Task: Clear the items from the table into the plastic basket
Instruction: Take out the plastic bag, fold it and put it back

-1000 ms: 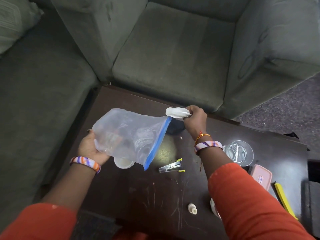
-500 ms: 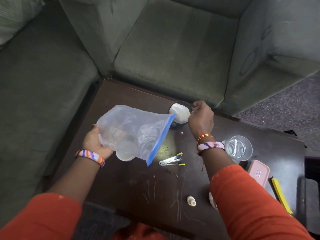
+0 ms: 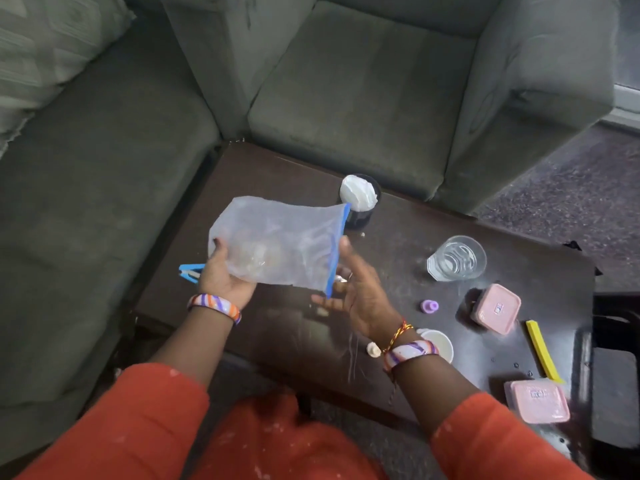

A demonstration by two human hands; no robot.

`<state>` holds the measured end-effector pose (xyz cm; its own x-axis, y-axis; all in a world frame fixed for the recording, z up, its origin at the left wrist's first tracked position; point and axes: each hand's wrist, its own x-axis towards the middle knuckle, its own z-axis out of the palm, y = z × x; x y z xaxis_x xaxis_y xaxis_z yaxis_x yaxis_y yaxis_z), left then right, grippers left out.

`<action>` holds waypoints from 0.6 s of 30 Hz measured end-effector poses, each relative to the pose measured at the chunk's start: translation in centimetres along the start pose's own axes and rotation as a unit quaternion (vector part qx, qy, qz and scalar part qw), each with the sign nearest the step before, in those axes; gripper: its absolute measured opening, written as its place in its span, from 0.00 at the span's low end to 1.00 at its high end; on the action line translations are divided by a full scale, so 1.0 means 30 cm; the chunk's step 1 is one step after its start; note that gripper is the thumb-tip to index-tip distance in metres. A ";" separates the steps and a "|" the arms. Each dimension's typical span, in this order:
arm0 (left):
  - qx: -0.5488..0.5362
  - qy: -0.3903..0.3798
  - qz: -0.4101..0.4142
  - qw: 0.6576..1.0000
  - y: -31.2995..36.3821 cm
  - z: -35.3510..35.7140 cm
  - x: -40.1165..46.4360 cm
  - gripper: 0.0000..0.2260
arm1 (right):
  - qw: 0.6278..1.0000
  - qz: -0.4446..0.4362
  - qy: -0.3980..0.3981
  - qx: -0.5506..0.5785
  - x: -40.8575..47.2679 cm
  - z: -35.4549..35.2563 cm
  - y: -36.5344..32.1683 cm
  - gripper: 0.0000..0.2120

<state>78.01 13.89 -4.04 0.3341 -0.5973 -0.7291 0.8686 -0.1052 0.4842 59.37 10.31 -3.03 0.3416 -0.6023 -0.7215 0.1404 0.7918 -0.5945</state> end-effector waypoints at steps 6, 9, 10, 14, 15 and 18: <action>0.134 -0.005 -0.036 0.990 -0.149 -0.022 -0.218 0.09 | 0.983 -0.136 0.058 -0.105 -0.193 -0.140 -0.046 0.23; 0.324 0.041 -0.027 0.945 -0.227 -0.036 -0.311 0.14 | 0.958 -0.178 0.026 -0.223 -0.353 -0.208 -0.127 0.21; 0.375 0.035 0.018 0.926 -0.241 -0.032 -0.330 0.26 | 0.942 -0.184 0.007 -0.281 -0.408 -0.235 -0.155 0.21; 0.578 -0.154 0.218 0.771 -0.263 0.099 -0.483 0.53 | 0.873 -0.190 -0.070 -0.444 -0.658 -0.320 -0.263 0.22; 0.610 -0.213 0.228 0.728 -0.267 0.141 -0.521 0.50 | 0.857 -0.189 -0.077 -0.472 -0.721 -0.334 -0.286 0.21; 0.617 -0.345 0.210 0.676 -0.291 0.250 -0.638 0.20 | 0.822 -0.215 -0.058 -0.524 -0.899 -0.392 -0.341 0.19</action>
<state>61.27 20.28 9.32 -0.1622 -0.9643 -0.2092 -0.3575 -0.1401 0.9234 37.79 17.26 18.32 0.5640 -0.7418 -0.3629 -0.5864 -0.0503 -0.8085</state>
